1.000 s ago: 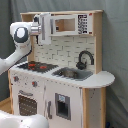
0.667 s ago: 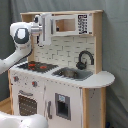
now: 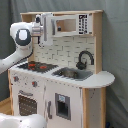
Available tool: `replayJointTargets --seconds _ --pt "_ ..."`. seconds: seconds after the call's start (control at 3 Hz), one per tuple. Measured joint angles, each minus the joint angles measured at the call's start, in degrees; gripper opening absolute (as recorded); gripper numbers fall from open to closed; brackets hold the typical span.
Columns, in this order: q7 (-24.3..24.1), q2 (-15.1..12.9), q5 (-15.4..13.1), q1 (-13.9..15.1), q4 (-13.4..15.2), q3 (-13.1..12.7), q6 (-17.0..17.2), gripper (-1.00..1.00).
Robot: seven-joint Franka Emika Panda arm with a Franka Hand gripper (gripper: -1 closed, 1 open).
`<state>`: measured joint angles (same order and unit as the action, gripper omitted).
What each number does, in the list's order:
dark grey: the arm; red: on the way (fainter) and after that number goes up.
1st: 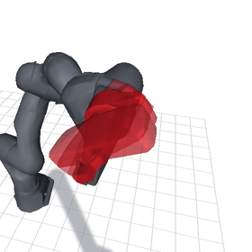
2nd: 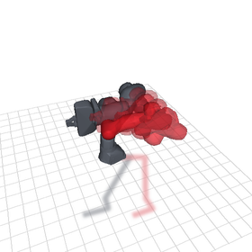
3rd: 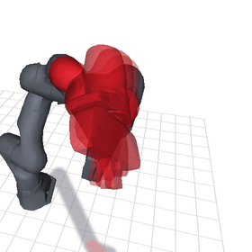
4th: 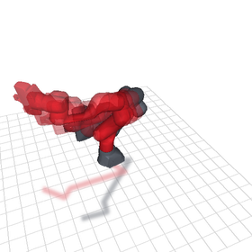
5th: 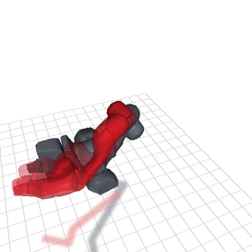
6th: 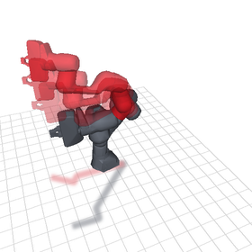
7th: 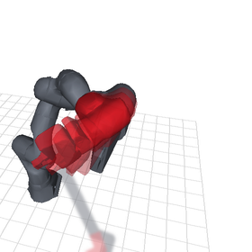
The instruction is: Play with the kitchen
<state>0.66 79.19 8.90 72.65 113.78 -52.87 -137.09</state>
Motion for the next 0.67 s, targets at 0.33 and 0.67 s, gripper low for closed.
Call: replayJointTargets --seconds 0.33,0.67 --pt "0.8 -0.2 0.0 -3.9 3.4 1.5 -2.4 -1.0" --pt "1.1 -0.3 0.0 -6.1 7.1 2.0 -6.2 -1.0"
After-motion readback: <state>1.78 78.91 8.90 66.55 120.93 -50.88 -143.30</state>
